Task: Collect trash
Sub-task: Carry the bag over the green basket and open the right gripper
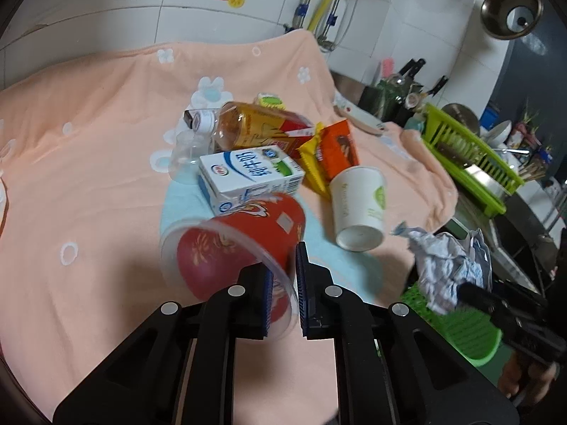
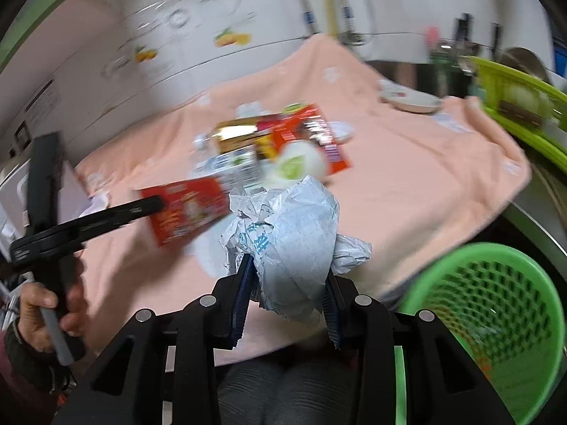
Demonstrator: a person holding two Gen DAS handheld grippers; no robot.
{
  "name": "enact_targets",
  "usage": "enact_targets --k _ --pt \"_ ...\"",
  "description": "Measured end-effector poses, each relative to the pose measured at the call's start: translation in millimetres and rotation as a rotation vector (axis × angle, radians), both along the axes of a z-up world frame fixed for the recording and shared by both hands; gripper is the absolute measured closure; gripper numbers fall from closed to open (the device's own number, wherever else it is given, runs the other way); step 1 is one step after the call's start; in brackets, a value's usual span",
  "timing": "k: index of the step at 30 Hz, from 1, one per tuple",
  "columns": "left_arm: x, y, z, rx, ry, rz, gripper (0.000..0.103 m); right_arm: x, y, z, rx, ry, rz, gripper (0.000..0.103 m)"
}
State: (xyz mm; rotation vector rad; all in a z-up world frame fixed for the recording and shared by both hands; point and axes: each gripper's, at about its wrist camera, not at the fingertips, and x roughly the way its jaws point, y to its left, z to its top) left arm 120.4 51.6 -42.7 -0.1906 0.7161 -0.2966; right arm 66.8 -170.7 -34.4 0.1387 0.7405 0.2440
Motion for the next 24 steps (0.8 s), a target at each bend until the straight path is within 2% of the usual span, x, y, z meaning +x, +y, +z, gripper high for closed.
enact_targets --k 4,9,16,19,23,24 --pt "-13 -12 9 -0.009 -0.018 -0.040 0.092 -9 -49 -6 -0.024 0.030 -0.133 0.068" --pt "-22 -35 20 -0.030 -0.036 -0.100 0.092 -14 -106 -34 -0.075 0.125 -0.273 0.063" --pt "-30 -86 34 -0.083 -0.037 -0.261 0.094 -14 -139 -64 -0.087 0.188 -0.328 0.051" --pt "-30 -116 37 -0.099 -0.035 -0.332 0.094 -17 -148 -62 -0.079 0.179 -0.340 0.041" --pt "-28 -161 37 -0.127 -0.006 -0.431 0.096 -26 -162 -52 -0.087 0.146 -0.362 0.035" --pt "-29 -171 37 -0.132 -0.001 -0.452 0.096 -29 -166 -49 -0.088 0.137 -0.368 0.031"
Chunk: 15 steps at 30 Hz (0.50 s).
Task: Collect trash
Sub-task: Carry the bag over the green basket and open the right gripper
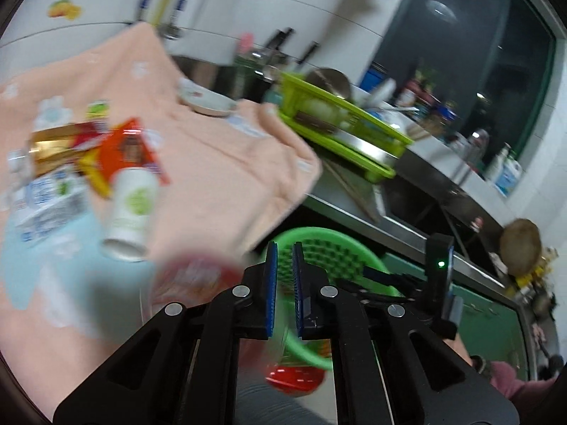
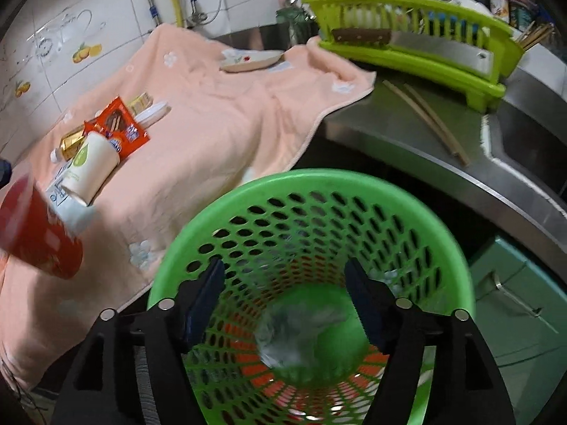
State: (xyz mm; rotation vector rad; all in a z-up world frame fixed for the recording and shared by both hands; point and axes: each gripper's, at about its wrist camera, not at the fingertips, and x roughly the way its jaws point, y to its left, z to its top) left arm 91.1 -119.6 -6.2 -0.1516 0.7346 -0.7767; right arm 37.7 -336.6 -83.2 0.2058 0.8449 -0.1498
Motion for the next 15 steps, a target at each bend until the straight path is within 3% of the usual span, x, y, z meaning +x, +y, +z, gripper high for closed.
enact_targets --k 6,11,15 --pt "-4 -68 1 -0.008 0.014 -0.140 0.099 -17 -24 9 -0.003 -0.033 -0.033 0.029" --pt "1 -90 -7 -0.007 0.039 -0.197 0.098 -28 -35 4 0.043 -0.050 -0.052 0.029" --pt "20 -82 -19 0.010 0.063 -0.189 0.098 -32 -34 3 0.061 -0.071 -0.044 0.029"
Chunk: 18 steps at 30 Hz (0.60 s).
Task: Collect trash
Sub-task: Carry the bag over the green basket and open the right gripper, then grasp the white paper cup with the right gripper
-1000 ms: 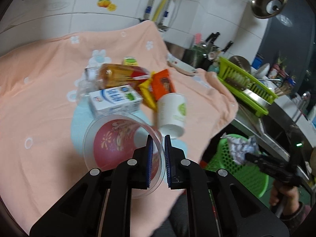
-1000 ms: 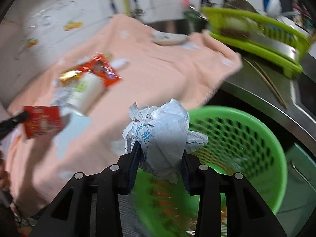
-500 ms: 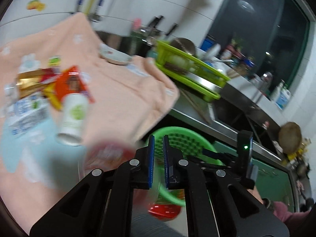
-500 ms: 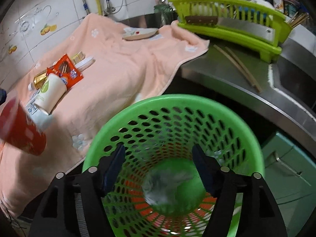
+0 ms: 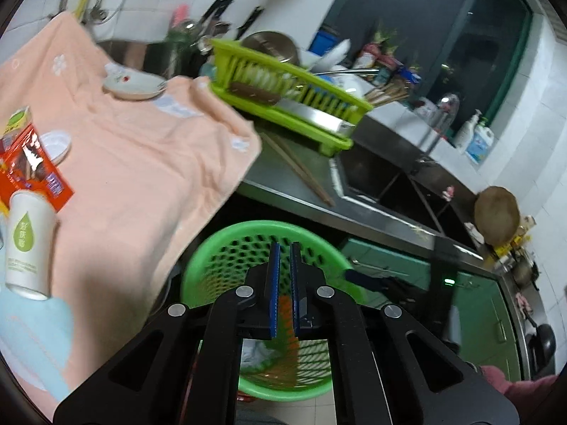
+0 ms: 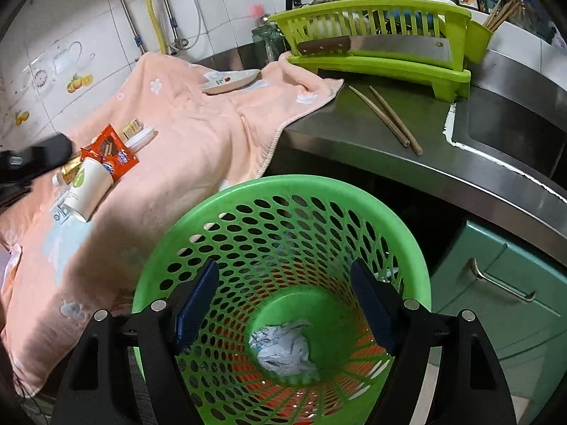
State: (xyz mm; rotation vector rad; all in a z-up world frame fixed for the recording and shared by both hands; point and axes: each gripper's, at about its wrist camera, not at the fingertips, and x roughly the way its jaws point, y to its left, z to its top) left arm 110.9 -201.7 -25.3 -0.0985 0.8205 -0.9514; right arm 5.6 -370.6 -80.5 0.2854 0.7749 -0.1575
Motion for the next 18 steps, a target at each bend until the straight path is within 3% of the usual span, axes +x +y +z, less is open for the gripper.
enact_targets --k 4,9,18 --pt "4 10 -5 0.018 -0.021 0.003 0.098 1 8 -1 -0.020 -0.009 0.025 0.029" --pt "10 31 -27 0.051 0.021 0.030 0.098 3 20 3 -0.042 -0.022 0.054 0.029" --pt "8 74 -42 0.068 0.036 0.108 0.097 8 34 7 -0.042 -0.032 0.070 0.028"
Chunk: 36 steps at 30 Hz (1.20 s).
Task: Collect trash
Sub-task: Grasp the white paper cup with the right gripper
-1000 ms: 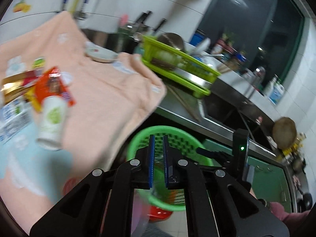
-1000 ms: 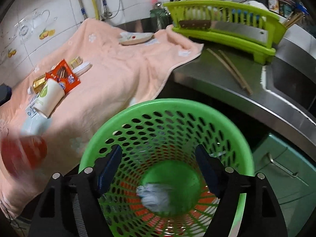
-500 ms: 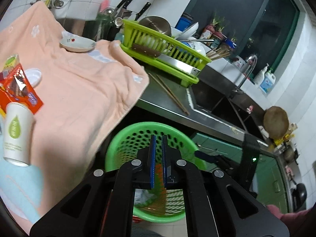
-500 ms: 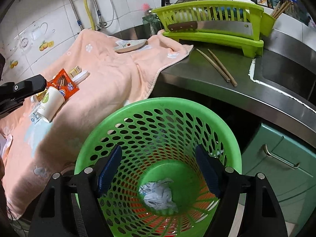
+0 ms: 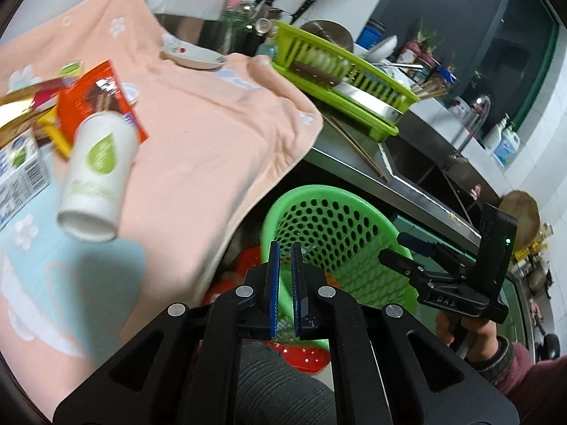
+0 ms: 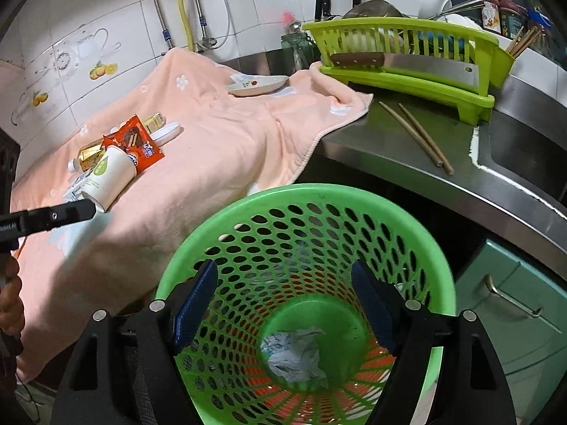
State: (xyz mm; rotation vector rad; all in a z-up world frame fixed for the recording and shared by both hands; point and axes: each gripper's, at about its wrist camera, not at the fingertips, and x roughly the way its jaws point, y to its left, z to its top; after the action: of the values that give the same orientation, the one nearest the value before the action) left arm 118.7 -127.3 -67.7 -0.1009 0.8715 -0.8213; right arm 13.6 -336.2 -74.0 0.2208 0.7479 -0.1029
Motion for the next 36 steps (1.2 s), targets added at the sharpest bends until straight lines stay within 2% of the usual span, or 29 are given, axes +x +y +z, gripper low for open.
enact_targets --k 8,10,12,14,20,29,36 --pt "-5 25 4 0.004 -0.020 0.078 0.095 7 20 11 -0.003 -0.010 0.044 0.028" --pt "-6 31 8 0.013 -0.036 0.102 0.091 10 26 17 -0.001 -0.018 0.062 0.028" --pt "-8 39 12 0.013 -0.050 0.131 0.080 12 32 22 -0.003 -0.025 0.078 0.027" --pt "-10 46 16 0.019 -0.064 0.157 0.073 15 38 27 0.000 -0.029 0.100 0.026" --pt "-12 75 24 0.018 -0.082 0.244 0.066 31 64 44 0.001 -0.040 0.185 0.026" --pt "-7 121 28 0.016 -0.091 0.372 0.059 82 113 64 0.080 -0.028 0.324 0.025" --pt "1 152 29 0.034 -0.096 0.458 0.059 140 152 65 0.173 0.044 0.368 0.025"
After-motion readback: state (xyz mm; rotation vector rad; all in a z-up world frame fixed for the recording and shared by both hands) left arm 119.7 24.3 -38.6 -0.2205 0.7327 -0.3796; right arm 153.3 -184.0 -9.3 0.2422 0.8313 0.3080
